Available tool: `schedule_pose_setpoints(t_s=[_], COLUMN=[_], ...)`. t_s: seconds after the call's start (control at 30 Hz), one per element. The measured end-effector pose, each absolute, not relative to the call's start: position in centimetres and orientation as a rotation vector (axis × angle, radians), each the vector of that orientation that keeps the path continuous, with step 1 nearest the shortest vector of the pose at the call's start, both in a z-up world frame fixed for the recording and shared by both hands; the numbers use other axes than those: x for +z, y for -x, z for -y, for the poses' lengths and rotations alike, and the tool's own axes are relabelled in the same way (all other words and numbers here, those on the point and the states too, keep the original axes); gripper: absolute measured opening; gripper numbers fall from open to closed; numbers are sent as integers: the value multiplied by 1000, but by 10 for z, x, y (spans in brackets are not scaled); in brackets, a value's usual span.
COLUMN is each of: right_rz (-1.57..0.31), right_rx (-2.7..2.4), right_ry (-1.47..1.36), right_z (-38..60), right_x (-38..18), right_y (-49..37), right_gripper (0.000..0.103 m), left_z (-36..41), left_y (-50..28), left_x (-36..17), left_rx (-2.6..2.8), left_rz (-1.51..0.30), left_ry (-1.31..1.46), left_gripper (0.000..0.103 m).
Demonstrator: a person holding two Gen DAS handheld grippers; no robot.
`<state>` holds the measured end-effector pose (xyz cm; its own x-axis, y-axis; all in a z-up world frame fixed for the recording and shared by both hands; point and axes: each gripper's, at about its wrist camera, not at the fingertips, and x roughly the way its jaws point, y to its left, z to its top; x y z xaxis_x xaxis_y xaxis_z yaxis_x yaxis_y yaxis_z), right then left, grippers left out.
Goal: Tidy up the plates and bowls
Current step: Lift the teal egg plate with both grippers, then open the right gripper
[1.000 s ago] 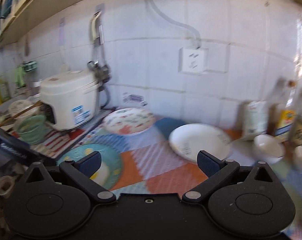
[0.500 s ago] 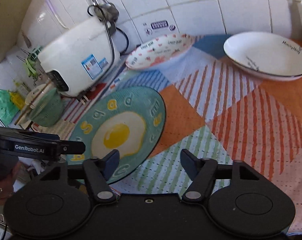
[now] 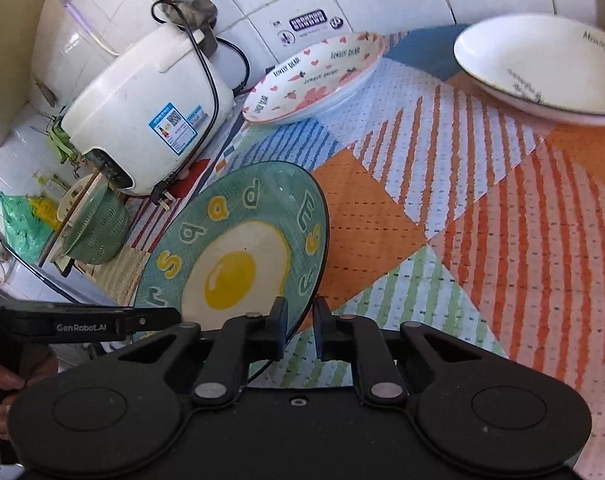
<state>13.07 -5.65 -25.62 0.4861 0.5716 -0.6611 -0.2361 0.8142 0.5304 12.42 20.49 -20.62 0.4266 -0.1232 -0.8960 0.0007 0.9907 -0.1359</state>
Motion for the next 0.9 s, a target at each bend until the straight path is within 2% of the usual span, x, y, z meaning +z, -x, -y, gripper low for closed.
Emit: schedule_pose_setpoints(t_s=[0.23, 0.43, 0.9], right_rz=[-971, -956, -875], right_rx=[554, 583, 441], right_ry=[-336, -305, -331], right_z=[54, 68, 159], right_x=[-252, -240, -215], right_y=[-142, -137, -83], right_gripper=[17, 20, 23], left_z=[-197, -183, -88], left_y=[-132, -129, -113], left_x=[-199, -181, -160], left_rx=[-51, -123, -347], left_rz=[-1174, -1141, -1046], left_ry=[107, 64, -24], left_gripper=[35, 35, 35])
